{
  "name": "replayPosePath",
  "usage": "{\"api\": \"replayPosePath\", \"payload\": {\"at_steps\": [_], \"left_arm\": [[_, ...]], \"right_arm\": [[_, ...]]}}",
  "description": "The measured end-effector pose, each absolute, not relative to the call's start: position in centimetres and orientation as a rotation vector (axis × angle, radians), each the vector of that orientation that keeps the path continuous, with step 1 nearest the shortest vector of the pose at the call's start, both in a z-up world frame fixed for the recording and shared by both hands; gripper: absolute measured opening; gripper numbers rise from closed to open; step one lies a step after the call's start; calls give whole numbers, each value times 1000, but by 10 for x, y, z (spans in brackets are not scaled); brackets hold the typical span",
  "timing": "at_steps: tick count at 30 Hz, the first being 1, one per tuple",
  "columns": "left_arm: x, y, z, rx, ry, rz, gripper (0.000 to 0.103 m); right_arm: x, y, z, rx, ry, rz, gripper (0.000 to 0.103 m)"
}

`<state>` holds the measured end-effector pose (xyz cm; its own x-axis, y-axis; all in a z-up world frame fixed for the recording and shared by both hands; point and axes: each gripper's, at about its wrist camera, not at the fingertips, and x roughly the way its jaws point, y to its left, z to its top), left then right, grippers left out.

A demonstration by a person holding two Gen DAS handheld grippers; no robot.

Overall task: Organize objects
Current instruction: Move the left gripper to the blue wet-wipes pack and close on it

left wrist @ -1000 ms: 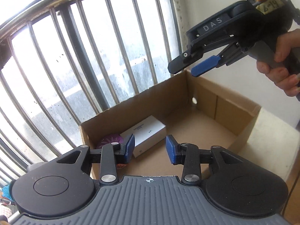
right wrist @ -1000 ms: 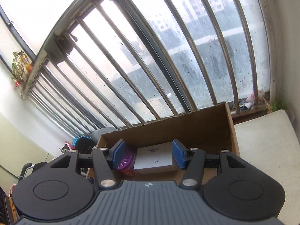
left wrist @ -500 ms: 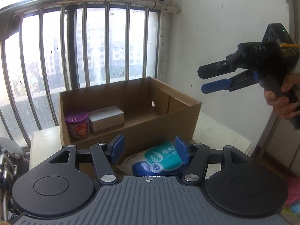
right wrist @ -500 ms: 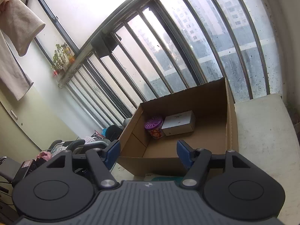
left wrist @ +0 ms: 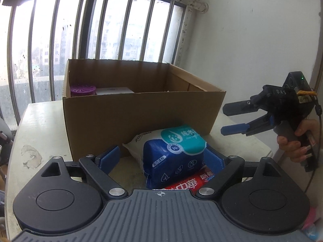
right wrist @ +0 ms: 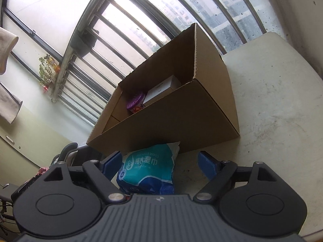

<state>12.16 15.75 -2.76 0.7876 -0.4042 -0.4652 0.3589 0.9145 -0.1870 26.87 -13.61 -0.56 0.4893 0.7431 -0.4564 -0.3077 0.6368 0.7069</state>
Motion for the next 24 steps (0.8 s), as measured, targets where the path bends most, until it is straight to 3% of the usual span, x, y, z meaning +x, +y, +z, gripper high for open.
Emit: {"api": "replayPosePath", "payload": {"at_steps": [13, 17, 19, 24], "left_arm": [[156, 155, -65, -133, 614, -466, 95], [165, 158, -72, -160, 632, -511, 87], [170, 158, -74, -170, 642, -525, 75], [164, 149, -73, -92, 615, -511, 74]], "right_arm": [[283, -92, -37, 611, 923, 778, 92], [286, -87, -44, 589, 941, 805, 77], [287, -88, -48, 620, 942, 824, 71], [285, -88, -46, 587, 923, 858, 67]]}}
